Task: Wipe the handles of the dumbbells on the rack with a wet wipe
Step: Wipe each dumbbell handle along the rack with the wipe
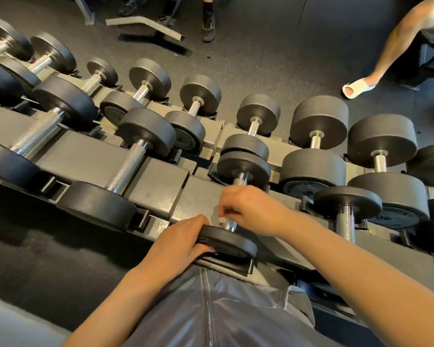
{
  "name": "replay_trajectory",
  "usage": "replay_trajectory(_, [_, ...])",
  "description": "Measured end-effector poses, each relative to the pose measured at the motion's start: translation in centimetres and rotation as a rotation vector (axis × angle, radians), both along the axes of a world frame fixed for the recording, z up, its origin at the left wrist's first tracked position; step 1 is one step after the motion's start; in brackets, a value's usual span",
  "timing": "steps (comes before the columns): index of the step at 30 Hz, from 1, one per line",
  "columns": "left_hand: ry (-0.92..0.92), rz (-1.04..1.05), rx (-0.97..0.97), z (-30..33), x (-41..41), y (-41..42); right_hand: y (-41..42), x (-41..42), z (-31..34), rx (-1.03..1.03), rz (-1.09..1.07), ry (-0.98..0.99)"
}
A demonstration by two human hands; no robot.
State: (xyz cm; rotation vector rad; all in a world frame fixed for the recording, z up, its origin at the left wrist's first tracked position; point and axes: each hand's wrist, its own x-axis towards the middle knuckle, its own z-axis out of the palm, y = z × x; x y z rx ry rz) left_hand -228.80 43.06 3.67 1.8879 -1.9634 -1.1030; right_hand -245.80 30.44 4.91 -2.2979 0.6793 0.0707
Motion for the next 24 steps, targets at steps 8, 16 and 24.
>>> replay_trajectory(8, [-0.121,-0.13,-0.21,0.0,0.3,0.1,-1.6,0.3,-1.5,-0.342,-0.234,0.068])
replay_trajectory(16, [-0.188,-0.215,-0.324,0.1,0.3,0.4,0.9,0.2,0.1,0.029,0.016,0.025])
replay_trajectory(24, [-0.21,-0.198,-0.337,0.4,0.4,0.1,-1.5,0.3,-1.7,-0.473,-0.145,0.173])
